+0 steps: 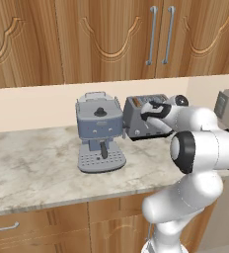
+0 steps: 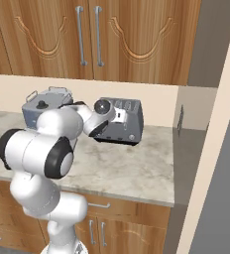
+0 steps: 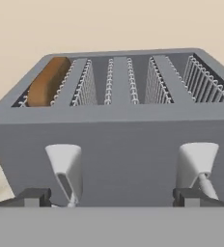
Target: Start the toaster. Once the lever pops up, take the bread to the plate on the dining counter.
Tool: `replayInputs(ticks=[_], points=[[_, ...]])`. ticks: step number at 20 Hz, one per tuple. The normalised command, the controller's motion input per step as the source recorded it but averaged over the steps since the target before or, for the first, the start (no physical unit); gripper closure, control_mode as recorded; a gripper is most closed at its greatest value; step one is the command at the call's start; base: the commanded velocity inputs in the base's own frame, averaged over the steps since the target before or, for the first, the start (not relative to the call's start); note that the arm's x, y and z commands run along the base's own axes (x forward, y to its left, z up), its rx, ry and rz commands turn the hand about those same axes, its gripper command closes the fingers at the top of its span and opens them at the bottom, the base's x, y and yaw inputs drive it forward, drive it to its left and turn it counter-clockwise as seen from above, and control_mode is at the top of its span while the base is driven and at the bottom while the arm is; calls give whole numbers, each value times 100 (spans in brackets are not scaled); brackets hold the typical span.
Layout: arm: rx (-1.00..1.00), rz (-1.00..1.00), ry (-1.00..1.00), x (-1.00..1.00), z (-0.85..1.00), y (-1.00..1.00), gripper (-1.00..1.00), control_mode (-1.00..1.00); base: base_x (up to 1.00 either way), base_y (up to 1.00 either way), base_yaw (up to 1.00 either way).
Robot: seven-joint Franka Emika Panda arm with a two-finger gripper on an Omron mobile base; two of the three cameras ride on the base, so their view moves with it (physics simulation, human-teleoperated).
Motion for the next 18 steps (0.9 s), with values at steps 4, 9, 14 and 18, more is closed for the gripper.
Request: replayInputs(ticks=[4,9,14,18], points=[[0,0,-4,-5,29,20,-100,-100,0,0,0],[0,0,-5,-3,33,13,-100,-100,0,0,0],[0,0,-5,-1,24,18,-100,-100,0,0,0],[0,0,-6,0,24,31,-100,-100,0,0,0]])
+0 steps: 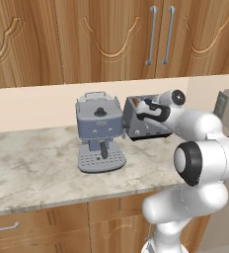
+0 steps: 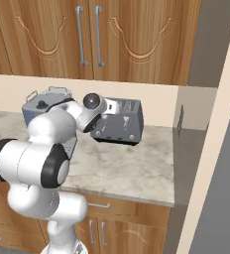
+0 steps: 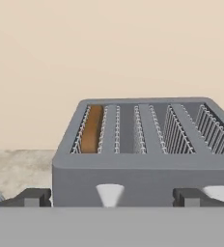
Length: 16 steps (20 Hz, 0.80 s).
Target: Start the toaster. Once the lever pops up, take the bread to the plate on the dining counter.
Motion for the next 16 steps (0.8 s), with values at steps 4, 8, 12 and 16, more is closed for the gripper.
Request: replayInputs(ticks=[4,8,12,16], points=[[0,0,-5,0,9,21,-100,-100,0,0,0],[0,0,-2,7,1,16,-100,-100,0,0,0],[0,0,0,12,0,19,-100,-100,0,0,0],[0,0,0,11,1,6,-100,-100,0,0,0]])
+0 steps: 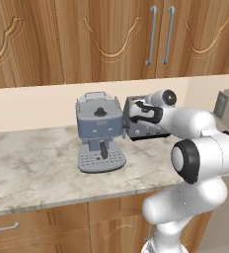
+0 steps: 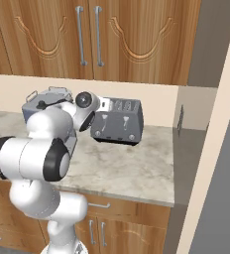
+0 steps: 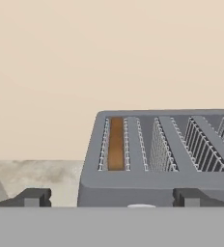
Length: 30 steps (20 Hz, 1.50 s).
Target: Start the toaster. Once the lever pops up, take the bread to the plate on the dining counter.
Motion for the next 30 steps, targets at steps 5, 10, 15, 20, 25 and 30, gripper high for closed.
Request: replayInputs(ticks=[5,10,15,20,25,30], points=[[0,0,-3,9,0,0,-100,-100,0,0,0],[0,0,-2,11,0,0,-100,-100,0,0,0],[3,0,0,21,0,-7,-100,-100,0,0,0],[0,0,-2,9,-1,-12,-100,-100,0,0,0],[0,0,0,2,-5,-2,-100,-100,0,0,0],[-5,0,0,0,-16,7,-100,-100,0,0,0]])
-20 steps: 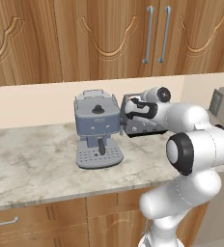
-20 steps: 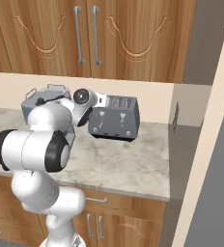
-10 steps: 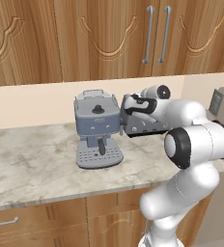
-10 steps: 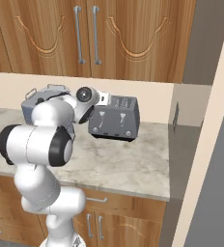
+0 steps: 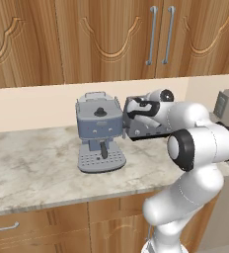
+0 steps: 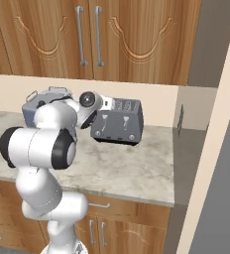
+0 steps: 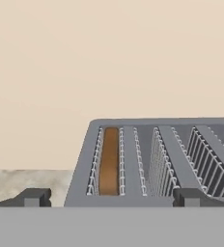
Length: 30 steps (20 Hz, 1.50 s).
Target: Start the toaster. Once the lever pops up, take the bread to the plate on the dining counter.
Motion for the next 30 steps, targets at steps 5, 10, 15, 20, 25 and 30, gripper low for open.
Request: replayInputs(ticks=[5,10,15,20,25,30], points=[[-5,-2,0,3,-1,23,-100,-100,0,0,0],[-1,-3,0,12,0,12,-100,-100,0,0,0],[0,0,0,12,0,0,-100,-100,0,0,0],[0,0,0,18,0,-1,-100,-100,0,0,0],[0,0,0,15,0,-17,-100,-100,0,0,0],[0,0,0,1,0,-10,-100,-100,0,0,0]])
